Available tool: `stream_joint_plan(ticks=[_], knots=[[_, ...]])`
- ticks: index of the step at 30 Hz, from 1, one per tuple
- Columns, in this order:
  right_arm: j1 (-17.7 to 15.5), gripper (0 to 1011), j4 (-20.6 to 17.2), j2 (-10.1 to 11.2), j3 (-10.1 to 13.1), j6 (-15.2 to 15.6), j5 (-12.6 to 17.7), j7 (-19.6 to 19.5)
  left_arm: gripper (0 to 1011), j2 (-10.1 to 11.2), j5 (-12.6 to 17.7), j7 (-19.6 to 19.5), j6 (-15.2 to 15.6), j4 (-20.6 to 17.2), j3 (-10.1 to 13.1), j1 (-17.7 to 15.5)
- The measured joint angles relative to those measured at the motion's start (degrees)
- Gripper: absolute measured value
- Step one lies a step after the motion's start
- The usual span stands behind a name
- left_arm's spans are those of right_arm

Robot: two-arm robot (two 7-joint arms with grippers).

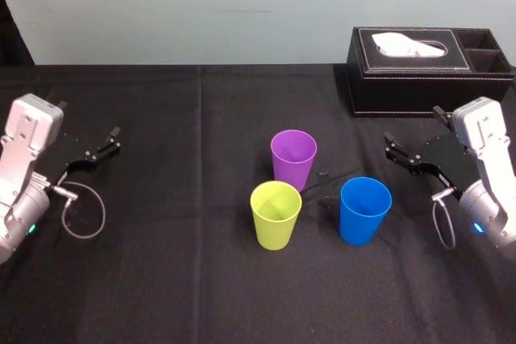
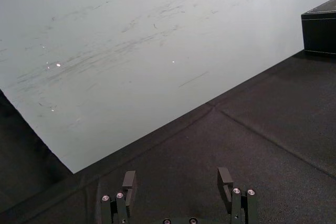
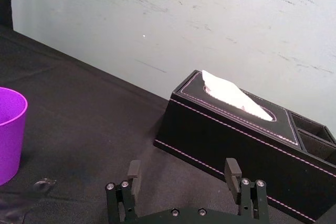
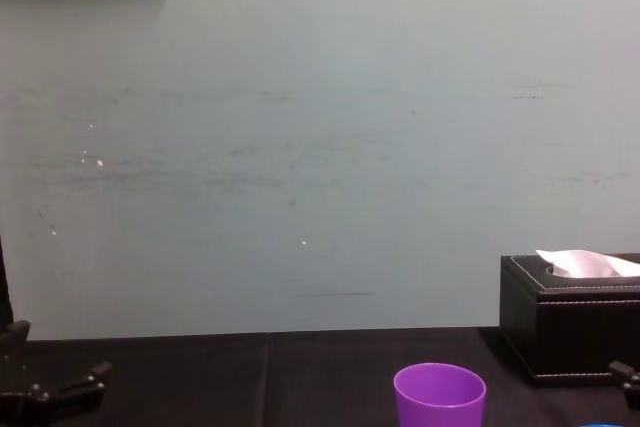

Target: Stack the three plastic cups sequentially using one hand.

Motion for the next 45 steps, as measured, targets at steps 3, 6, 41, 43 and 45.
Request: stream_joint_plan(ticks=[3, 6, 41, 43, 45], knots=[[0.0, 1004, 0.0, 0.0, 0.0, 0.0, 0.0, 0.0, 1011, 0.0, 0.0, 0.0, 0.0, 0.0, 0.0, 0.0], [0.0, 1004, 0.0, 0.0, 0.0, 0.0, 0.0, 0.0, 1011, 0.0, 0.0, 0.0, 0.0, 0.0, 0.0, 0.0], [0.0, 1004, 0.0, 0.0, 0.0, 0.0, 0.0, 0.0, 1011, 0.0, 0.0, 0.0, 0.0, 0.0, 0.0, 0.0], [0.0, 1004, 0.0, 0.0, 0.0, 0.0, 0.0, 0.0, 1011, 0.0, 0.0, 0.0, 0.0, 0.0, 0.0, 0.0], [0.0, 1004, 0.0, 0.0, 0.0, 0.0, 0.0, 0.0, 1011, 0.0, 0.0, 0.0, 0.0, 0.0, 0.0, 0.0]])
